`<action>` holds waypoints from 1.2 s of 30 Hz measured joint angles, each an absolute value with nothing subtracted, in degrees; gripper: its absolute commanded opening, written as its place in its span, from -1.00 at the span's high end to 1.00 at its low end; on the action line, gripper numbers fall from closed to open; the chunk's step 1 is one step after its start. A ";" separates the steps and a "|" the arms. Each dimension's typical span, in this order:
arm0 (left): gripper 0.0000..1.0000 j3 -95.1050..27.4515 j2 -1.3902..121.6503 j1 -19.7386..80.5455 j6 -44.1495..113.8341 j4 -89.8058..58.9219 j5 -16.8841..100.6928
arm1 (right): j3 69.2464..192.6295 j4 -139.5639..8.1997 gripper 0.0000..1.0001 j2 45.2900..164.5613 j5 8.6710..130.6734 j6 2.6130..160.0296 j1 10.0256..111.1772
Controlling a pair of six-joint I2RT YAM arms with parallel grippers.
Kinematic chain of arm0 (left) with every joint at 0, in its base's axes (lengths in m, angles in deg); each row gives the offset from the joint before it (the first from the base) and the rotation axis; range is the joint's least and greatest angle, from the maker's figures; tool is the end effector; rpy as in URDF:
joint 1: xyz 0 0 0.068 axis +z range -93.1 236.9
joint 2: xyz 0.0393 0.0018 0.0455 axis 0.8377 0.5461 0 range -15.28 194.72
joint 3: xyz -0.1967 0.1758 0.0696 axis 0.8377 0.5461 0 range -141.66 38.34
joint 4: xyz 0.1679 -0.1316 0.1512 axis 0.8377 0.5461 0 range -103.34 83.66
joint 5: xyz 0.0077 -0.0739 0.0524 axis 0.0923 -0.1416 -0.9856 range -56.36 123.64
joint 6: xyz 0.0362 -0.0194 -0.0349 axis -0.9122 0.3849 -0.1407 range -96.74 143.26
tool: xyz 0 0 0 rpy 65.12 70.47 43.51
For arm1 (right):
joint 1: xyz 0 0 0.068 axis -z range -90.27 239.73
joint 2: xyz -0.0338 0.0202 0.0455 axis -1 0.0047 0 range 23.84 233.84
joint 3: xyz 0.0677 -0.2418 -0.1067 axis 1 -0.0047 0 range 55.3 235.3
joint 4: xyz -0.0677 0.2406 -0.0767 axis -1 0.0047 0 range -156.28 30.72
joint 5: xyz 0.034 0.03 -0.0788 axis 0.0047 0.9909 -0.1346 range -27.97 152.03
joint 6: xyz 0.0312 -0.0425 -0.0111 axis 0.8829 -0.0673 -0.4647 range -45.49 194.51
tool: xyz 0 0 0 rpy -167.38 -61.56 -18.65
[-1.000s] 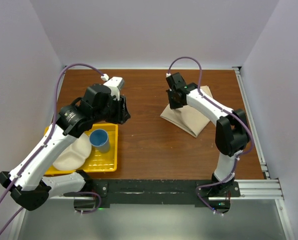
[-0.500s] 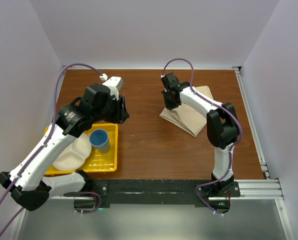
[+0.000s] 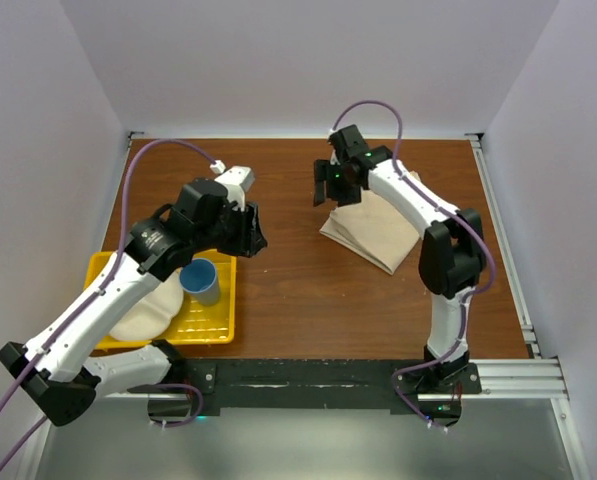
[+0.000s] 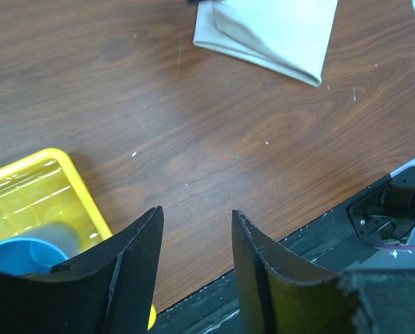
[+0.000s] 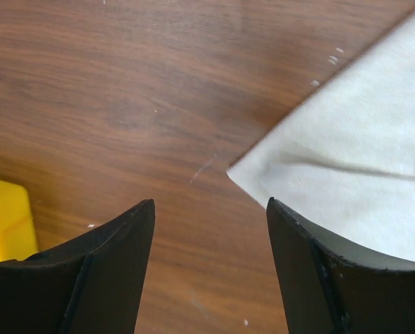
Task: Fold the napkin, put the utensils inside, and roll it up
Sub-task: Fold the napkin at the center of the board.
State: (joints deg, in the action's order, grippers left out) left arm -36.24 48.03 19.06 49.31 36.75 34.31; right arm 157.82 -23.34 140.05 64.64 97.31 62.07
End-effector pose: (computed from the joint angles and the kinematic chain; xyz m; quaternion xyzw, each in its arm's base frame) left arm 0.1698 -0.1324 0.3875 0.0952 0.8968 -0.2331 0.3638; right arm 0.3970 0.2100 0.2592 -0.0471 0.9565 0.1421 0.2504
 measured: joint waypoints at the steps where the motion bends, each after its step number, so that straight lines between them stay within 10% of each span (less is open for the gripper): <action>1: -0.03 -34.85 47.99 19.06 49.48 35.41 34.77 | 157.32 -22.71 -0.40 138.67 64.88 98.10 62.92; 9: -0.04 -30.28 58.11 19.06 51.14 22.19 39.91 | 145.30 -20.24 -0.20 124.09 66.00 99.33 76.19; 17: 0.56 -37.91 82.37 19.08 53.52 12.51 44.12 | 141.28 -24.63 0.34 130.41 75.24 98.63 76.08; 36: 0.74 -57.40 106.87 19.49 57.92 10.54 43.58 | 133.26 -35.19 0.44 135.98 87.57 99.89 75.60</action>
State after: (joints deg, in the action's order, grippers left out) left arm -57.40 106.87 19.49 57.92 10.54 43.58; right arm 133.26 -35.19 135.98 87.57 99.89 75.60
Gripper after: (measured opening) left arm 0.110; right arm 0.296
